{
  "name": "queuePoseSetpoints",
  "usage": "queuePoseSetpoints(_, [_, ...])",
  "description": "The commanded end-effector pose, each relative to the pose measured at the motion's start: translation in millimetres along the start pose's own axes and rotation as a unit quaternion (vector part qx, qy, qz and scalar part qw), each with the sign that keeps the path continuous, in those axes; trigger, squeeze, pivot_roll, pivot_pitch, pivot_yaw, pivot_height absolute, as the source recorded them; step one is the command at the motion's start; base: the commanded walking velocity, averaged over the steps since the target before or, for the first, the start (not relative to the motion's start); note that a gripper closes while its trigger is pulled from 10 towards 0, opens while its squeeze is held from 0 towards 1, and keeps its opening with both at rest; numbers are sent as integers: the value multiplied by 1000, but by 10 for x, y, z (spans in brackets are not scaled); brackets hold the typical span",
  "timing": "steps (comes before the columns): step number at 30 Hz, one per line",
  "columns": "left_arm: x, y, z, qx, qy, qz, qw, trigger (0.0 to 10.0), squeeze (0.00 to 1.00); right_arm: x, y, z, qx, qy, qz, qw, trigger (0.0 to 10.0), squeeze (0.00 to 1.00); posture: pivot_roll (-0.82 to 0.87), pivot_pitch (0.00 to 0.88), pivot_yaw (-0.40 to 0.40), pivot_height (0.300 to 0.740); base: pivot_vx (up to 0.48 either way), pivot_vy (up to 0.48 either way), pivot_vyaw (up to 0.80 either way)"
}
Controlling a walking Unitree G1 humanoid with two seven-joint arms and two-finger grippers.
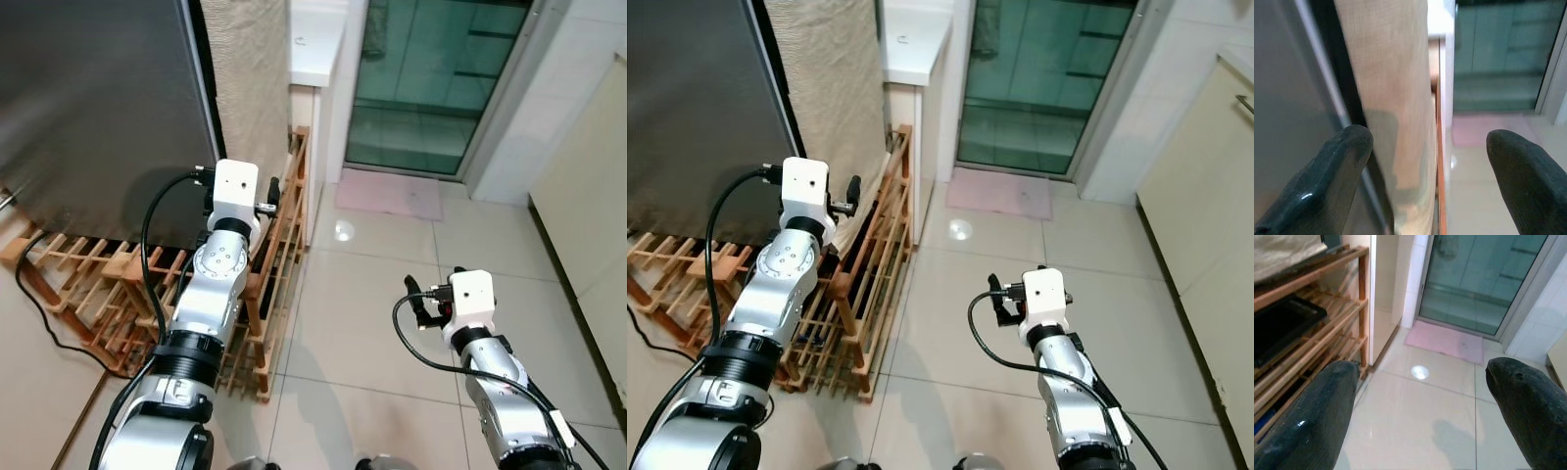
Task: Restocking fridge
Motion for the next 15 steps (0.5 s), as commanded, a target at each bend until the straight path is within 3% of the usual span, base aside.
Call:
queuePoseSetpoints(1, [-37,-25,-8,0,-6,15,1000,10000,0,37,53,5,-6,3,-2,1000,10000,0,-89,14,-6,731,0,0,0])
queuePoseSetpoints(5, [-27,-35,-39,-6,4,38,999,10000,0,29,56,1,-5,2,-3,1000,10000,0,-86,15,-9,731,0,0,0])
queuePoseSetpoints(15, [37,15,-25,-7,11,28,1000,10000,0,35,28,17,-2,3,-3,1000,10000,0,-86,11,-10,731,0,0,0])
Point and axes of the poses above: a point about 5 cm out from each wrist's last joint towards the gripper, its own z axis pointing out of the wrist towards the gripper, its own x axis along the axis of the wrist's last joint, y = z × x, the point moved 3 cm from there along z, pointing out of the wrist towards the gripper, and after that the axes turned 10 degrees about z, right-handed, at the moved point
